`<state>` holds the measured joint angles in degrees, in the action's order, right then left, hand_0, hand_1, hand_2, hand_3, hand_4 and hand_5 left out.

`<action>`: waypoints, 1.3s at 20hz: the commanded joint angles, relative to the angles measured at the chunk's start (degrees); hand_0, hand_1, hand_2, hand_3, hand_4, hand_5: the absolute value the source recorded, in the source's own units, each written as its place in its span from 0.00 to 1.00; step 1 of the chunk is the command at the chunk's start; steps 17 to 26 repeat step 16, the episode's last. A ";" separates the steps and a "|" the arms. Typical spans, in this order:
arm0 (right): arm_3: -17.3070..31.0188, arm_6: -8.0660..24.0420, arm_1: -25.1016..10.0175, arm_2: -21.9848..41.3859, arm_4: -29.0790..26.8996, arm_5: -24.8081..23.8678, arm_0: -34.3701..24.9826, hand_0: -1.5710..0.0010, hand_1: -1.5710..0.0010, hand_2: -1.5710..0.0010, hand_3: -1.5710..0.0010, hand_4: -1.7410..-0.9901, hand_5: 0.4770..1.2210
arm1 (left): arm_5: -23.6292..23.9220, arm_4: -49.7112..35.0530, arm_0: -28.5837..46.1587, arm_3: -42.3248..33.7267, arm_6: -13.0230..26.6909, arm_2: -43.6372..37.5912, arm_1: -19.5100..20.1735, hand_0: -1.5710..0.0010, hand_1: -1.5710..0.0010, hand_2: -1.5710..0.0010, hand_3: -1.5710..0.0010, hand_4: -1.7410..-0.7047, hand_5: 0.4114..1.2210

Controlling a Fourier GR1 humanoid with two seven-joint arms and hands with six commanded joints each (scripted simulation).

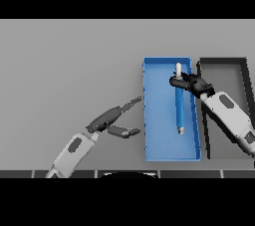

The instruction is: Pick up the blue pipe and place it into the blue bin.

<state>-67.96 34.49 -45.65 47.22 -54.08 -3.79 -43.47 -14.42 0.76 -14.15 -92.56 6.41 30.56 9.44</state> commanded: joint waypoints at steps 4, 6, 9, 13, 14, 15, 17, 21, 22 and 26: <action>3.19 -1.59 1.58 1.44 2.69 1.94 -1.14 0.88 0.94 0.96 0.98 0.81 0.45 | -0.06 0.06 0.75 -0.86 -0.40 0.27 0.35 1.00 1.00 1.00 1.00 0.83 0.08; 3.10 -2.14 1.40 1.19 2.52 1.75 -0.84 0.81 0.91 0.96 0.99 0.78 0.40 | -0.19 0.09 1.36 -0.87 -0.26 0.39 0.65 1.00 1.00 1.00 1.00 0.83 0.08; 2.65 -2.53 1.47 0.86 1.51 3.06 -0.66 0.90 0.95 0.98 0.99 0.77 0.43 | 0.52 0.80 0.98 -0.27 0.33 0.71 -0.21 1.00 1.00 1.00 1.00 0.83 0.08; 2.24 -3.21 1.78 0.69 1.21 2.53 -0.22 0.86 0.94 0.98 1.00 0.78 0.44 | 0.57 0.67 1.54 -1.34 0.07 0.99 -0.16 1.00 1.00 1.00 1.00 0.83 0.08; 1.32 -2.85 1.49 0.65 0.96 1.91 0.13 0.86 0.94 0.98 1.00 0.78 0.43 | 0.35 0.21 1.42 -1.76 0.62 0.77 0.06 1.00 1.00 1.00 1.00 0.83 0.08; 2.29 -3.24 1.82 0.80 1.50 2.50 -0.41 0.86 0.94 0.98 1.00 0.78 0.42 | 0.44 0.11 1.47 -1.89 0.83 0.64 0.15 1.00 1.00 1.00 1.00 0.83 0.08; 1.93 -2.90 1.77 0.84 1.41 2.34 -0.50 0.86 0.94 0.98 1.00 0.78 0.43 | 0.12 0.13 1.99 -2.27 0.68 0.82 0.69 1.00 1.00 1.00 1.00 0.83 0.08; 1.93 -2.90 1.77 0.84 1.41 2.34 -0.50 0.86 0.94 0.98 1.00 0.78 0.43 | 0.12 0.13 1.99 -2.27 0.68 0.82 0.69 1.00 1.00 1.00 1.00 0.83 0.08; 1.93 -2.90 1.77 0.84 1.41 2.34 -0.50 0.86 0.94 0.98 1.00 0.78 0.43 | 0.12 0.13 1.99 -2.27 0.68 0.82 0.69 1.00 1.00 1.00 1.00 0.83 0.08; 1.93 -2.90 1.77 0.84 1.41 2.34 -0.50 0.86 0.94 0.98 1.00 0.78 0.43 | 0.12 0.13 1.99 -2.27 0.68 0.82 0.69 1.00 1.00 1.00 1.00 0.83 0.08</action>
